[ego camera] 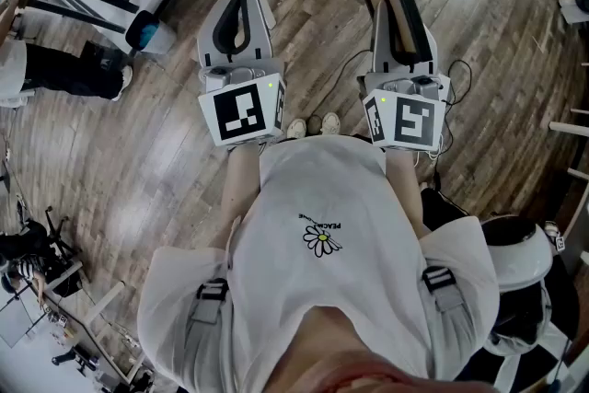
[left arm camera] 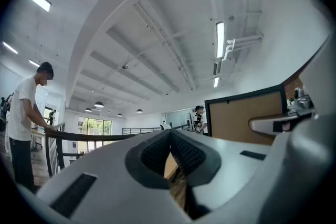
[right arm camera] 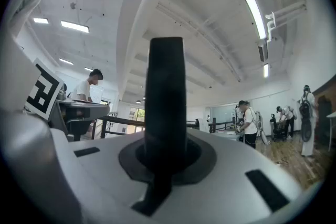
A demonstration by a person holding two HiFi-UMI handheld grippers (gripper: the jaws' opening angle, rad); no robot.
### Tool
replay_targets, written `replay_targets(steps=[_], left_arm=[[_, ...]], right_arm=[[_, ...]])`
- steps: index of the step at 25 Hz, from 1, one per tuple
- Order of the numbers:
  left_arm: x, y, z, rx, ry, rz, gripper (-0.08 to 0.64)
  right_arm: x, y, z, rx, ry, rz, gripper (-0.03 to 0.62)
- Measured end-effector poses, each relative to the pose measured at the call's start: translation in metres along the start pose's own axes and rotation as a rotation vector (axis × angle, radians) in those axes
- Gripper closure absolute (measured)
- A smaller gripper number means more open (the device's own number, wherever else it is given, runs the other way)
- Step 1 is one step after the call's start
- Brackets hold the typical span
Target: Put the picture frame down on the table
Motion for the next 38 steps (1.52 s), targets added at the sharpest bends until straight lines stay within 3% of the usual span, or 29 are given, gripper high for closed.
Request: replay_targets(steps=[14, 18, 22, 28, 38], left_arm=[[0.021, 0.012, -0.016, -0.009, 0.016, 0.022, 0.545], [0.028, 0.021, -0.027, -0.002, 0.01, 0.028, 0.545], [0.03, 0.02, -0.038, -0.011, -0.003, 0.019, 0.545], [0.046, -0.001, -0.03, 0.026, -0.037, -0.046, 0.545], [0.135, 0.0, -0.035, -0.018, 0.008, -0.094, 0.545]], right_arm=[[-0.006, 0.015, -0.036, 0.083, -0.036, -0.031, 0.572], [-0.005, 0.021, -0.049, 0.066, -0.069, -0.022, 0.572], [-0.006, 0.033, -0.066, 0.055, -0.04, 0.004, 0.572], [0.002, 0.03, -0.084, 0.089, -0.023, -0.054, 0.572], [0.052, 0.03, -0.138, 0.015, 0.078, -0.159, 0.572]])
Point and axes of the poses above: the fingertips, and each gripper's own axes: x forward along the fingers, z to its left, y out of its underside, the point moved 2 cm from there along -x, backward along the fingers
